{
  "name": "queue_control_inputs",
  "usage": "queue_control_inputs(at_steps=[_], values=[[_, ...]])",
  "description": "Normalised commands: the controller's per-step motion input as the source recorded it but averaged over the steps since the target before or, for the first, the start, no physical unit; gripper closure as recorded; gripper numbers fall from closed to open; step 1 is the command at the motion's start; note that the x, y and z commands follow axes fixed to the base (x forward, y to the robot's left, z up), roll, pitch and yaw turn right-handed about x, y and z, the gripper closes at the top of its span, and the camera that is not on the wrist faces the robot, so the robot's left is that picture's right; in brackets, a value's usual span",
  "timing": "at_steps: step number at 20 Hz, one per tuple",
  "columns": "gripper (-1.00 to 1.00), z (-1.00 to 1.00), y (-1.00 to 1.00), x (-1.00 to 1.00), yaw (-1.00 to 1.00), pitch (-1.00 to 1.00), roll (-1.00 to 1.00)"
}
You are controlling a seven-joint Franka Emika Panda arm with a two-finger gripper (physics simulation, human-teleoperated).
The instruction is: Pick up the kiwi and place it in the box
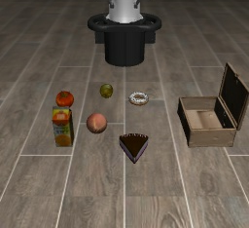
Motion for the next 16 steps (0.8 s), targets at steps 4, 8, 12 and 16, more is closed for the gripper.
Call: queue_control_inputs(at_steps=[4, 8, 12, 16], values=[[-1.0, 0.0, -1.0, 0.0, 0.0, 0.0, 0.0], [-1.0, 0.0, -0.5, 0.5, 0.0, 0.0, 0.0], [-1.0, 0.0, 0.0, 1.0, 0.0, 0.0, 0.0], [-1.0, -0.5, 0.0, 0.5, 0.0, 0.0, 0.0]])
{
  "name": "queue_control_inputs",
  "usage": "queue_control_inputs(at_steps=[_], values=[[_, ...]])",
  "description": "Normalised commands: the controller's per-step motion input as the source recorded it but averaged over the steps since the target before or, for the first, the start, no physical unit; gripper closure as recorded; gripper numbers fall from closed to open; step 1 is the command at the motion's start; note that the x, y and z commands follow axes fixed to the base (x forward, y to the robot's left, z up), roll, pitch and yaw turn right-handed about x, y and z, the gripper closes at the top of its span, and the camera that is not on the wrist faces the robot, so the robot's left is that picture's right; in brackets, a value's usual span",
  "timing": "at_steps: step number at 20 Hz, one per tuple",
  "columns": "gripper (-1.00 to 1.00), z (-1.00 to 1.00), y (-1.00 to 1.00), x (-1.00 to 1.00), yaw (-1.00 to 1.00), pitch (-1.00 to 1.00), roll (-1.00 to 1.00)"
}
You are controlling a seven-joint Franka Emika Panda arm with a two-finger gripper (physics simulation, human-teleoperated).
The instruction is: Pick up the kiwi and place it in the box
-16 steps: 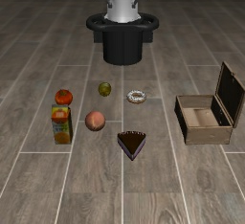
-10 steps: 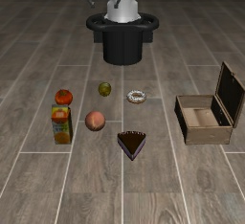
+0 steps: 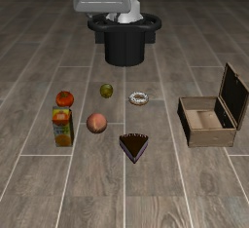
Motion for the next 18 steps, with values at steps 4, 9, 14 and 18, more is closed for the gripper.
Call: queue_control_inputs(at_steps=[4, 9, 14, 18], values=[[-1.0, -1.0, 0.0, 0.0, 0.0, 0.0, 0.0], [-1.0, -1.0, 0.0, 0.0, 0.0, 0.0, 0.0], [-1.0, -1.0, 0.0, 0.0, 0.0, 0.0, 0.0], [-1.0, -1.0, 0.0, 0.0, 0.0, 0.0, 0.0]])
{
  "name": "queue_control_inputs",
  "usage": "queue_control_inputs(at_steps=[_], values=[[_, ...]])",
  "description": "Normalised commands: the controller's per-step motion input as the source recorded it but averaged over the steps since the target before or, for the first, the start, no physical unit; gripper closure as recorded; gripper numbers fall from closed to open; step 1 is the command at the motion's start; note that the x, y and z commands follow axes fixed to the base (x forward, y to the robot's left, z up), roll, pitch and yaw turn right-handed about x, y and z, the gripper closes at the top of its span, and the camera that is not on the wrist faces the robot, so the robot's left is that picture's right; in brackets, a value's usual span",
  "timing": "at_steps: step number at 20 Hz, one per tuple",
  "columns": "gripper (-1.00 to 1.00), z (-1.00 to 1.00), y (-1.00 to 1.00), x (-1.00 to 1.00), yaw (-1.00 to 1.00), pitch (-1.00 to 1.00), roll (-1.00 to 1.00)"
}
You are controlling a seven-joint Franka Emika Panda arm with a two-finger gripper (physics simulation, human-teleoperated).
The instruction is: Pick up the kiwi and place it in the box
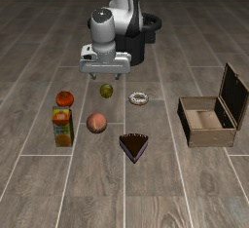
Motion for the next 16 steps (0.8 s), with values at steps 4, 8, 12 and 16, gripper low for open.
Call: queue_control_inputs(at_steps=[4, 8, 12, 16], values=[[-1.0, -1.0, 0.0, 0.0, 0.0, 0.0, 0.0], [1.0, -0.25, 0.0, 0.0, 0.0, 0.0, 0.0], [1.0, 0.0, 0.0, 0.0, 0.0, 0.0, 0.0], [1.0, 0.0, 0.0, 0.0, 0.0, 0.0, 0.0]])
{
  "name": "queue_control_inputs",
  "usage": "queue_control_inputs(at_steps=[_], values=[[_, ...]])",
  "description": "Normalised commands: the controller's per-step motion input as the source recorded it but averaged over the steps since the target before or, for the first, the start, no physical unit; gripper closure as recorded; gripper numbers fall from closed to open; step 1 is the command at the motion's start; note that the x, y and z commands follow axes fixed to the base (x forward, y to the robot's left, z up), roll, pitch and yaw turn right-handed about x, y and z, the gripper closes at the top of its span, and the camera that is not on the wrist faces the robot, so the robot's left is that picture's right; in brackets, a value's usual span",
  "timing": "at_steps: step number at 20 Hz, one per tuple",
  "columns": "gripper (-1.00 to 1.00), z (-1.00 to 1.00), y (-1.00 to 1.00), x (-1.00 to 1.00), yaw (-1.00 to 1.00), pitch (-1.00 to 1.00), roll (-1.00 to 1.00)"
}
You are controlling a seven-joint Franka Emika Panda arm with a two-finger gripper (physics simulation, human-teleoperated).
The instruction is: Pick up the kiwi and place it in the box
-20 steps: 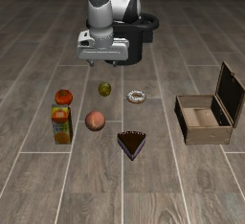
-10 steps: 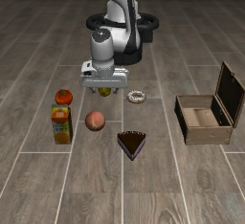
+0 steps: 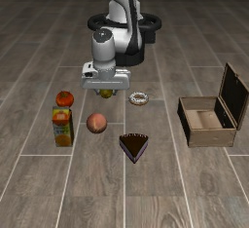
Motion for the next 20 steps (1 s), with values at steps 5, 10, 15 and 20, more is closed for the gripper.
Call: queue_control_inputs(at_steps=[5, 10, 15, 20], values=[[1.0, 0.6, 0.0, 0.0, 0.0, 0.0, 0.0], [1.0, 1.0, 0.0, 0.0, 0.0, 0.0, 0.0], [1.0, 0.6, 0.4, 0.0, 0.0, 0.0, 0.0], [1.0, 0.0, 1.0, 0.0, 0.0, 0.0, 0.0]])
